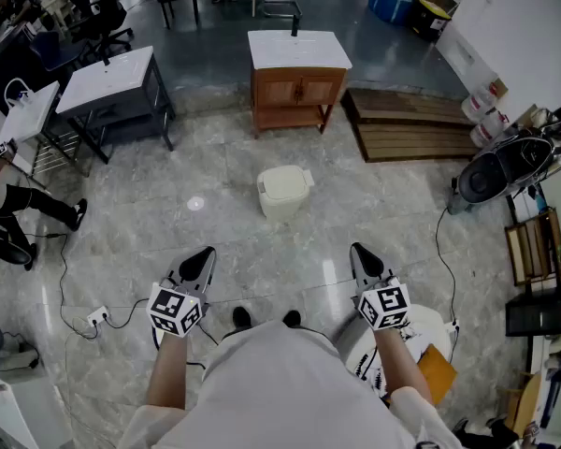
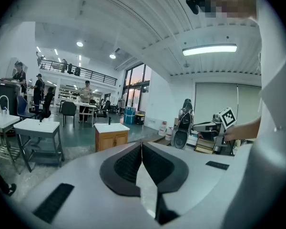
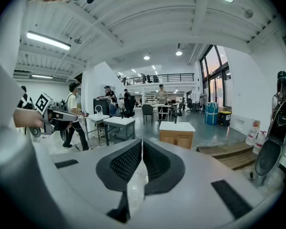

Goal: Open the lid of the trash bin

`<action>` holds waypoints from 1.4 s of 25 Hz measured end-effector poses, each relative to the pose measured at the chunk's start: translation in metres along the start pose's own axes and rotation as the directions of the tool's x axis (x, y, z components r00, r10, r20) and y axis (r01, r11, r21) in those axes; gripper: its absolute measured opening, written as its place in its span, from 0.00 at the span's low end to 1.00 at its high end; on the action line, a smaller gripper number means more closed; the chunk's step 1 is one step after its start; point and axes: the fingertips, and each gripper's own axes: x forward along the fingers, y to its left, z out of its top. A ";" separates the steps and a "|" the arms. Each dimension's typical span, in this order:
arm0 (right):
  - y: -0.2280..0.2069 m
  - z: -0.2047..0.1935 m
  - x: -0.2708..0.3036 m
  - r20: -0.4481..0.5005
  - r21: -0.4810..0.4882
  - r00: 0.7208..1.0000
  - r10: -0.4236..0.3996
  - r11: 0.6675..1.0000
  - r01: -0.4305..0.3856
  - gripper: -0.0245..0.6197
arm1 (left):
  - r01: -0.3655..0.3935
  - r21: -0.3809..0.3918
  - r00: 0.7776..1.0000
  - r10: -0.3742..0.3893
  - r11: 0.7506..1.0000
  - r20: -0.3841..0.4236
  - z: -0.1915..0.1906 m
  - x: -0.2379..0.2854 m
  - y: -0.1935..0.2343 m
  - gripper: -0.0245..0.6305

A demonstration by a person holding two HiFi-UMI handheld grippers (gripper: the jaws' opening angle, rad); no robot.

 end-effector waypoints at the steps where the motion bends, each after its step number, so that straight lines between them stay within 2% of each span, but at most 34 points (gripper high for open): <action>1: -0.001 0.002 0.001 0.000 0.000 1.000 -0.002 1.000 0.002 0.09 | 0.000 0.000 1.000 0.000 1.000 0.000 0.002 0.001 0.001 0.07; 17: -0.001 0.005 0.007 0.001 0.013 1.000 -0.009 1.000 0.009 0.09 | 0.004 -0.005 1.000 -0.004 1.000 0.005 0.001 0.004 0.007 0.07; 25: 0.015 0.005 0.014 -0.013 0.012 1.000 -0.021 1.000 0.021 0.09 | 0.015 -0.013 1.000 -0.015 1.000 0.001 -0.004 -0.002 0.022 0.07; 35: 0.046 0.013 0.028 -0.018 0.009 0.998 -0.056 0.998 0.056 0.09 | 0.064 -0.002 0.998 -0.064 0.998 0.000 -0.004 -0.014 0.048 0.07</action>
